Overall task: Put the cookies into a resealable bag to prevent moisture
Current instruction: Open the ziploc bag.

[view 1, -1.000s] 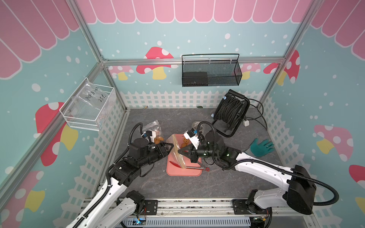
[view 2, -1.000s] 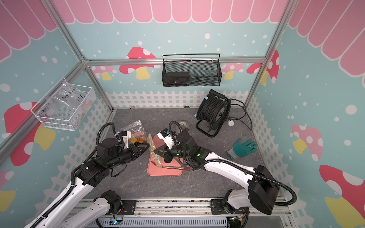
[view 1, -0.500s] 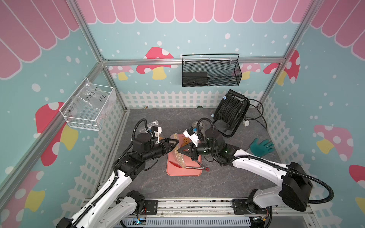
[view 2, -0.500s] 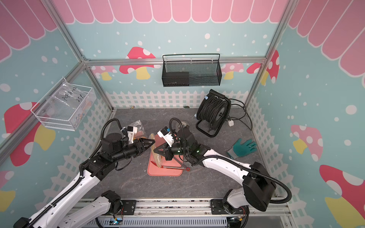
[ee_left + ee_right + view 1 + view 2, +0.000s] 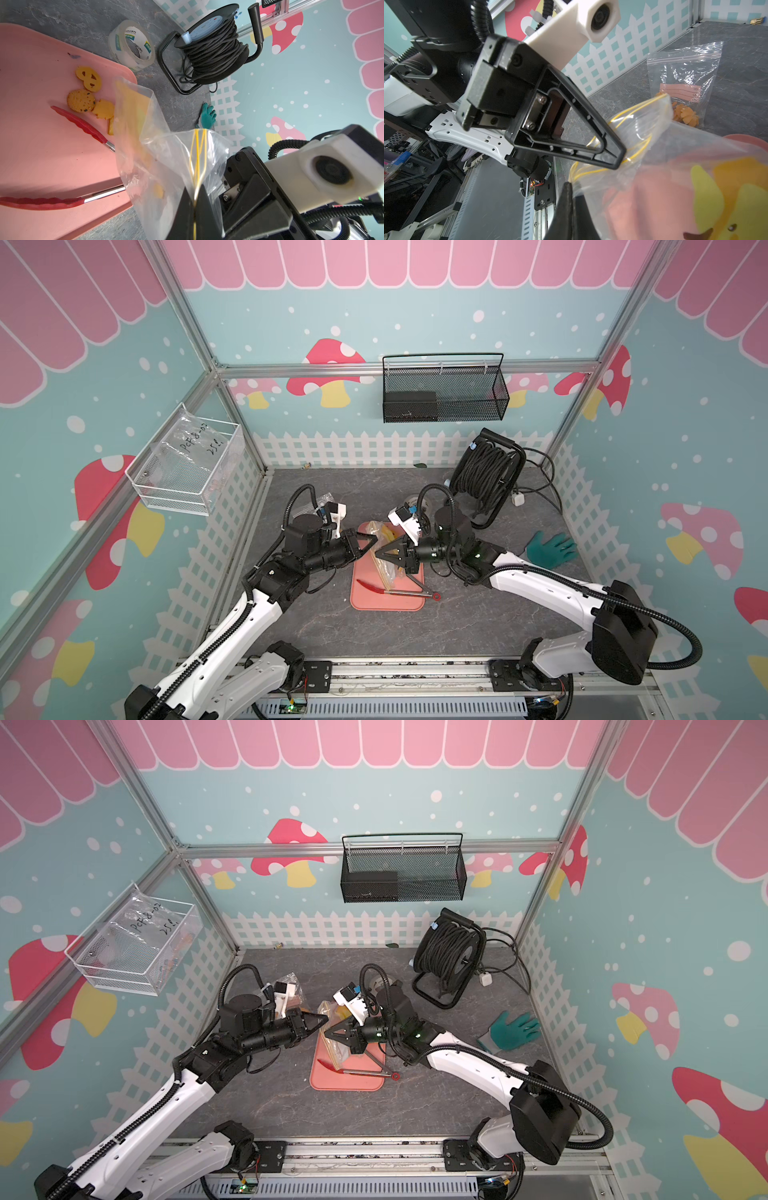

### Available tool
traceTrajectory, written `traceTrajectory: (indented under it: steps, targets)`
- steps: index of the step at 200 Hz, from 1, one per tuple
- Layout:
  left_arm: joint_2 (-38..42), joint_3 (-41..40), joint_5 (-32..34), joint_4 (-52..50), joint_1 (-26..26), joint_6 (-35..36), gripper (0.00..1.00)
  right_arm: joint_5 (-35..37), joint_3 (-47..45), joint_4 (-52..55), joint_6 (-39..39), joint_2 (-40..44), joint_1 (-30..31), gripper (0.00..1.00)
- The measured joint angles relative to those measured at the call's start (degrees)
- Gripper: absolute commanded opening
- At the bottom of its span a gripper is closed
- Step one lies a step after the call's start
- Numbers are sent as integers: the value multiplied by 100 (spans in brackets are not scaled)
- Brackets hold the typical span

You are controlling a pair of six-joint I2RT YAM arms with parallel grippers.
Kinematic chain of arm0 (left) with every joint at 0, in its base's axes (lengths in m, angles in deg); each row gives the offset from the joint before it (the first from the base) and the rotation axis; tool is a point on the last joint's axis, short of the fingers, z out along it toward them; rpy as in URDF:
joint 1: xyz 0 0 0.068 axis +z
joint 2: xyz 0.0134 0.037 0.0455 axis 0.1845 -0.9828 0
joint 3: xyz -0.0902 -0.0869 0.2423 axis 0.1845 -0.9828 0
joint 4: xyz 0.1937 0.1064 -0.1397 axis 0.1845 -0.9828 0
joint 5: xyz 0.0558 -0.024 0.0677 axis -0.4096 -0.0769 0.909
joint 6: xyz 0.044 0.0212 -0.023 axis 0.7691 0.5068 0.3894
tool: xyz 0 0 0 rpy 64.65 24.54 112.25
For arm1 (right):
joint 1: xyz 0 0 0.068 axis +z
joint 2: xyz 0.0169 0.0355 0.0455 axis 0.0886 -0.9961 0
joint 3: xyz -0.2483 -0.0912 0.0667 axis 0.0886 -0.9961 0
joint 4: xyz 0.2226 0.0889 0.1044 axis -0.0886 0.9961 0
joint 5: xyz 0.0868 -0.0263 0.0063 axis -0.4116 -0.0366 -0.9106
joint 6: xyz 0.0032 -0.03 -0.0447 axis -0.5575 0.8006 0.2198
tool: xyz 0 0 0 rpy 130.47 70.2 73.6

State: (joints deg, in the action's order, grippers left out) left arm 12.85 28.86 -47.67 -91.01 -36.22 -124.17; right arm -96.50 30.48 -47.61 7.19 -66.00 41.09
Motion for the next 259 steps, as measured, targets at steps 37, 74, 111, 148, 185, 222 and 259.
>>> traceTrajectory:
  steps: [37,74,111,148,185,222,259]
  targets:
    - [-2,138,-101,-232,55,162,1,37,-111,-149,-114,59,-33,10]
    - [-2,175,-105,-295,157,188,0,-2,-144,-140,-192,59,-173,17]
    - [-2,177,-131,-306,157,201,0,-195,-144,-170,-251,35,-236,19]
    - [-9,177,-190,-278,157,173,0,-474,-142,-256,-289,-234,-236,19]
    - [-39,177,-243,-243,157,138,0,-697,-142,-304,-332,-396,-236,20]
    - [-66,177,-262,-212,157,136,0,-901,-122,-619,-511,-428,-236,8]
    - [-68,210,-304,-273,269,164,0,-981,-101,-774,-614,-446,-251,0]
